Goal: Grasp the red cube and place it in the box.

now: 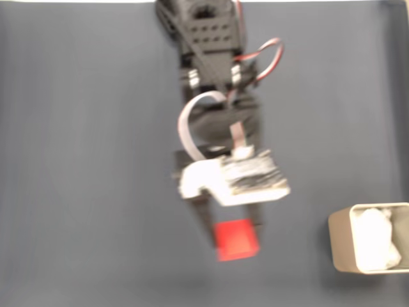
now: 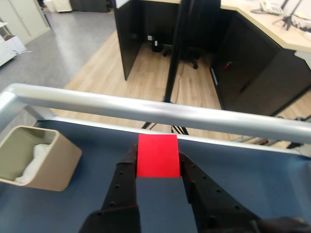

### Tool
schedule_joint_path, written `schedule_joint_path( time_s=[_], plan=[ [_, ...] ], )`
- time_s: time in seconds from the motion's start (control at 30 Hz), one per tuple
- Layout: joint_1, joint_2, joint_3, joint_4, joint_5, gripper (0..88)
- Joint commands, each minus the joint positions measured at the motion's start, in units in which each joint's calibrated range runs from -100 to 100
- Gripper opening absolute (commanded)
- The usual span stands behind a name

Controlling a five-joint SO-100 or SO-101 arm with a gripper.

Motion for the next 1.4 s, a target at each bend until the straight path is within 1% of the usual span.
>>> schedule_joint_path(
  time_s=[0.0,0.43,0.97,1.37],
  plan=[
    [-3.41,-0.38,-5.06,0.36,-0.29,0.0],
    [-8.17,2.91,-9.53,1.51,0.00,0.0],
    [-14.35,7.33,-14.09,0.85,-1.86,0.0],
    [-17.48,10.80,-17.47,-0.30,-0.78,0.0]
  ],
)
